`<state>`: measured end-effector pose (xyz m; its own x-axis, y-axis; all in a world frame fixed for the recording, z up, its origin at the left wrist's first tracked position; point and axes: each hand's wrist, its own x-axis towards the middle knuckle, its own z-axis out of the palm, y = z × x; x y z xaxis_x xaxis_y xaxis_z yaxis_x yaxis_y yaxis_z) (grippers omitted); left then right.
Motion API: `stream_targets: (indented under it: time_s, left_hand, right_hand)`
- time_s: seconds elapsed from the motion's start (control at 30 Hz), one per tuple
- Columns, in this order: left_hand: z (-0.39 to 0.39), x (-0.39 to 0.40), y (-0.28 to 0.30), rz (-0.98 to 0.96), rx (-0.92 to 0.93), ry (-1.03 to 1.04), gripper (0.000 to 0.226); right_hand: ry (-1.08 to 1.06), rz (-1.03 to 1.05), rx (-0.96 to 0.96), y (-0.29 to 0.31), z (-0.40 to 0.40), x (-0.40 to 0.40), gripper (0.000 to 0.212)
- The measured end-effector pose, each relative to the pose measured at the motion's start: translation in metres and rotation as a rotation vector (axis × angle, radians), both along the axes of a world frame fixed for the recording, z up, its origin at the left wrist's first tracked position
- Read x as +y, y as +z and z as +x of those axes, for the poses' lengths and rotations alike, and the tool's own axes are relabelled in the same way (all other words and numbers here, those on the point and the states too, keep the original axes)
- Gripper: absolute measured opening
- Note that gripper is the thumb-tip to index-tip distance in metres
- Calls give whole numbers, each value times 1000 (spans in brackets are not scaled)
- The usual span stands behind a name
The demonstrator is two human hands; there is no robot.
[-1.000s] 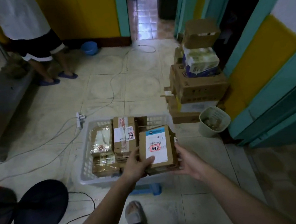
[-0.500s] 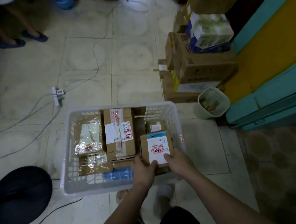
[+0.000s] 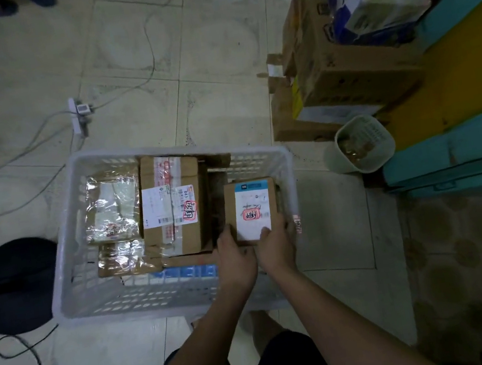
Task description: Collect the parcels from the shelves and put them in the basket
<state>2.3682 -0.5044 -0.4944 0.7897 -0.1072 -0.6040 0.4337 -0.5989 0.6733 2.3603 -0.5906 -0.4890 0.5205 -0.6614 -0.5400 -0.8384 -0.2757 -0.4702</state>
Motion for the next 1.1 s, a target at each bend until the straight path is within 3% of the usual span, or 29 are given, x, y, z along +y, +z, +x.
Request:
stream_targets:
  time_s: [0.2,0.33,0.43,0.6,0.8,0.93,1.1]
  left_hand:
    - [6,-5,-14,86,11,-215,64]
    - [7,-3,-12,139,78,-317,64]
    - [11,2,6,149,101,-393,56]
    - [39,6,58,57,168,-506,45]
    - [66,4,138,124,11,-751,54]
    - [62,-2,177,160,-139,-1018,55]
    - [24,-19,212,181,-287,-1333,64]
  right_hand:
    - [-1,109,-156,-27,-3,-7,69]
    - [137,107,-22,-22,-4,-15,75]
    - [171,180,6,-1,-7,-23,70]
    - [278,314,30,59,-13,-43,43]
    - [226,190,20,151,-39,-59,22]
    - [79,76,31,189,-72,-50,43]
    - [-114,-41,65,221,-133,-16,45]
